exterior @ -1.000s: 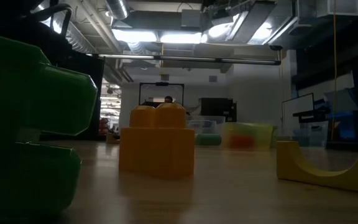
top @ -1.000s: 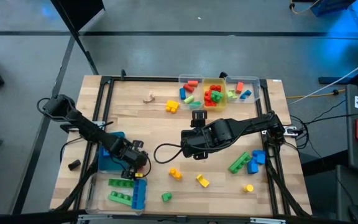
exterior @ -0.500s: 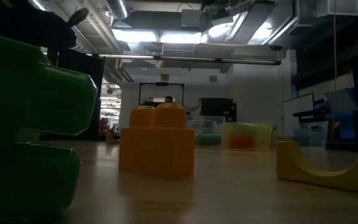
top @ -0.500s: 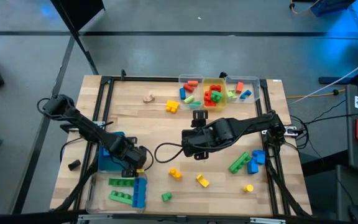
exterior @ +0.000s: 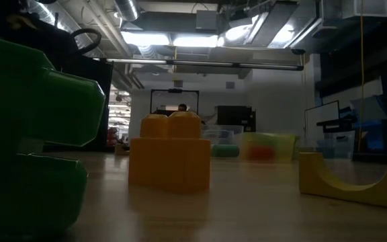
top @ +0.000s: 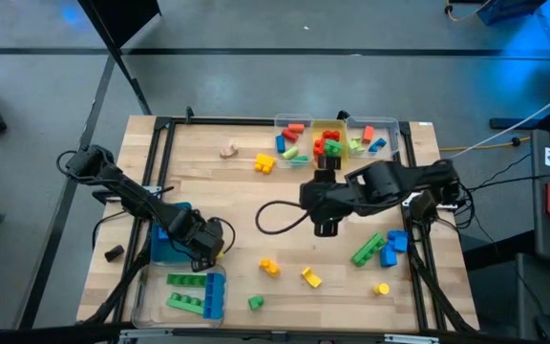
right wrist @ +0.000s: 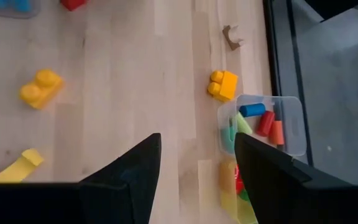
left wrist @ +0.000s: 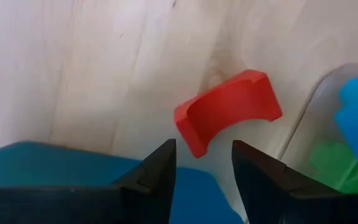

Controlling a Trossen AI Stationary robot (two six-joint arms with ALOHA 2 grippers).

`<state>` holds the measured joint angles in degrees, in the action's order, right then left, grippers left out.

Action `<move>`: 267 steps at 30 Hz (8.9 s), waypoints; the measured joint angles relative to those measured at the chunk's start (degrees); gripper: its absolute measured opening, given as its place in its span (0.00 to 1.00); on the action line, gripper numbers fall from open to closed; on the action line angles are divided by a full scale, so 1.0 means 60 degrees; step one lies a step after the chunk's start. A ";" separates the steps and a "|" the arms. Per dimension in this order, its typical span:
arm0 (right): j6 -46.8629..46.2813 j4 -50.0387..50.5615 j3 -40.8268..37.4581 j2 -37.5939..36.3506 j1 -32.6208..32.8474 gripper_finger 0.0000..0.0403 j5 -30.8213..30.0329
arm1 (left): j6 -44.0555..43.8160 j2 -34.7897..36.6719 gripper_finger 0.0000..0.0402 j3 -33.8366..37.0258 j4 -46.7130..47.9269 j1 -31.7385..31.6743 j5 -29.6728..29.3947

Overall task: Sort blocks by size
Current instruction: Put the red arch block into the top right transparent bin, then put the brown arch block into the top right transparent bin

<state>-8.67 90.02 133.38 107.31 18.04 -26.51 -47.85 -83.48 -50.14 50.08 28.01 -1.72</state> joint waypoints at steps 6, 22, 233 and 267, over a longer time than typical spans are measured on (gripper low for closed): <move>0.0015 0.0000 0.0000 -0.0490 0.0000 0.51 0.0300 | -0.0443 0.0000 0.35 0.0001 -0.0002 0.0000 -0.0335; -0.3002 -0.2234 -0.7353 -0.5442 -0.0014 0.51 -0.1282 | -0.1000 -0.0004 0.35 0.0001 0.0008 -0.0068 -0.0382; 0.5408 -1.1188 -1.5118 -0.4733 -0.9329 0.52 -0.2068 | 0.6397 -0.0211 0.46 -0.0581 -0.7205 -0.7968 -0.0031; 0.5199 -1.0455 -1.5118 -0.6535 -0.9315 0.52 -0.0663 | 0.8309 -0.0546 0.46 -0.0782 -0.2964 -1.1364 -0.0036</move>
<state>22.53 27.29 42.68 68.10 -37.85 -30.48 2.01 -86.76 -54.83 32.30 -40.17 -1.94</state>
